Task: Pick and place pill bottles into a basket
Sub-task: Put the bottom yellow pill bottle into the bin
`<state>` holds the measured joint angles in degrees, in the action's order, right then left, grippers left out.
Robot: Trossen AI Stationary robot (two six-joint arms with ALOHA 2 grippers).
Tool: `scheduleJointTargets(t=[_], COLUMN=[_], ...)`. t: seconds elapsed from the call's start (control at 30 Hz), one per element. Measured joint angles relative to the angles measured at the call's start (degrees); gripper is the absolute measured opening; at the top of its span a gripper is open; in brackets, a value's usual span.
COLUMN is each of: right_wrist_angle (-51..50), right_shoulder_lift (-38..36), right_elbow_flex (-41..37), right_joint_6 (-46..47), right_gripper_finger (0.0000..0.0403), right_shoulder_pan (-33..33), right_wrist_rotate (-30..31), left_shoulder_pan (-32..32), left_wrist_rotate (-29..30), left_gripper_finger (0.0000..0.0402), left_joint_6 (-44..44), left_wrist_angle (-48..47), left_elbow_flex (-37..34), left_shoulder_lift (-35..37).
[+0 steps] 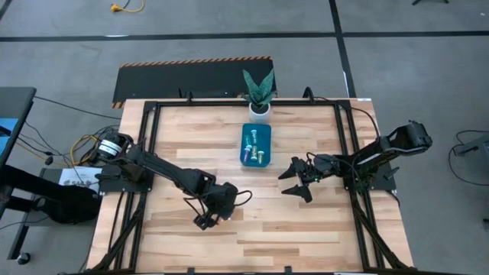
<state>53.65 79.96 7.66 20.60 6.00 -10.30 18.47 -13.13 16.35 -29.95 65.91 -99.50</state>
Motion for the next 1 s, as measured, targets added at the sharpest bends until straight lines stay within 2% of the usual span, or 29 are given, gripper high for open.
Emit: scheduleJointTargets(t=[0.17, 0.27, 0.33, 0.63, 1.0], right_wrist_angle=[0.0, 0.0, 0.0, 0.0, -1.5], right_shoulder_lift=[0.0, 0.0, 0.0, 0.0, 0.0], right_elbow_flex=[0.0, 0.0, 0.0, 0.0, 0.0], right_joint_6=[0.0, 0.0, 0.0, 0.0, 0.0], right_gripper_finger=[0.0327, 0.0327, 0.0327, 0.0327, 0.0327], right_shoulder_pan=[0.0, 0.0, 0.0, 0.0, 0.0], right_wrist_rotate=[0.0, 0.1, 0.1, 0.1, 0.1], left_shoulder_pan=[0.3, 0.5, 0.6, 0.5, 1.1], left_wrist_rotate=[-2.3, -7.2, -8.2, -1.3, 0.0], left_gripper_finger=[0.033, 0.033, 0.033, 0.033, 0.033], left_joint_6=[2.0, 9.4, 13.1, 21.0, 22.3], left_wrist_angle=[-1.7, -5.4, -6.6, -5.9, -2.0], left_elbow_flex=[0.0, 0.0, 0.0, 0.0, 0.0], left_shoulder_lift=[0.0, 0.0, 0.0, 0.0, 0.0])
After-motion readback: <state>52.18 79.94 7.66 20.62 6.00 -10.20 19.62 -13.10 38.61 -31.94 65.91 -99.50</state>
